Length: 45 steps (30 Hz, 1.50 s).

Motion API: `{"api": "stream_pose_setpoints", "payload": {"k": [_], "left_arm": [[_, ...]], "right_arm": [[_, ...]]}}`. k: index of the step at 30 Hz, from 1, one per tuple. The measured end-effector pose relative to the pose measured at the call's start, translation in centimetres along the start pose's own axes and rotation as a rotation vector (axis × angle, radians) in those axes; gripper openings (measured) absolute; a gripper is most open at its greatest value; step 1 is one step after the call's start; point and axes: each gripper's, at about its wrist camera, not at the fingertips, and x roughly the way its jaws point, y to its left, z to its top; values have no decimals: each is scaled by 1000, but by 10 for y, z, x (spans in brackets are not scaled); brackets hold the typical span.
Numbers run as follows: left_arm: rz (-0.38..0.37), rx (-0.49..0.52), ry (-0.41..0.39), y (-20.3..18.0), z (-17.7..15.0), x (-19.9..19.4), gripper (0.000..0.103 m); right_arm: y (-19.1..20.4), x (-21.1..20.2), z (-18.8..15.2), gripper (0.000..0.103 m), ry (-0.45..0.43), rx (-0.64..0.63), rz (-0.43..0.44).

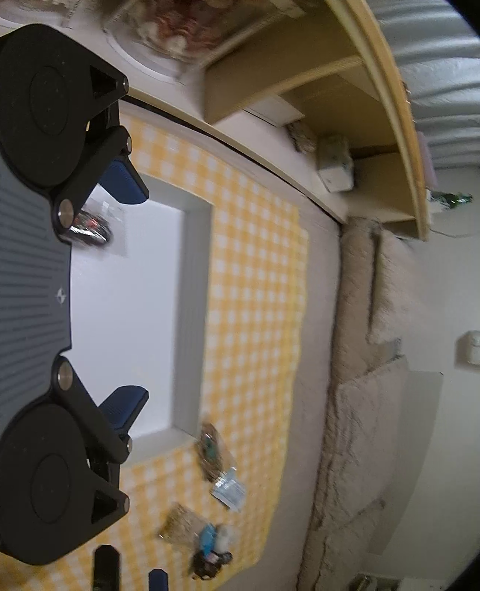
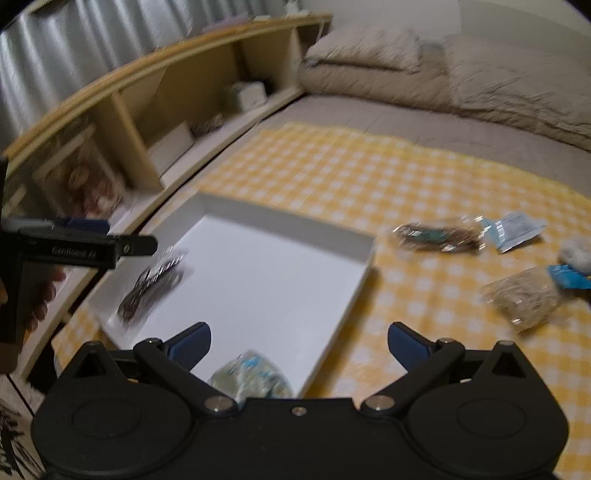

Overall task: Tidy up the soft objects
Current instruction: 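Move both tools back over the remaining items on the cloth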

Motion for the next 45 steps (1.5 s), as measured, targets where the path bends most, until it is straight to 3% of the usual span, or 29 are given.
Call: {"api": "stream_pose_setpoints", "payload": {"k": [11,20,29,37,45], "left_arm": [[-51,9,-133,-57,36,-1,103],[-96,77,-193,-109,58,17,103],[-129,161,-196,-158,75,56,103],[-153,279,-181,-196,89,107,103],[-267,451,-139,-222,90,158,103]], "right_arm": [[-65,-42,13,103,-187,135,-144],[-119,-62,13,103,-228,259,-272],[-160,-72,10,103,-256,340,-332],[-182,-62,16,103,-296,297,-366],[-207,-25,23,103,-247,219,-419]]}}
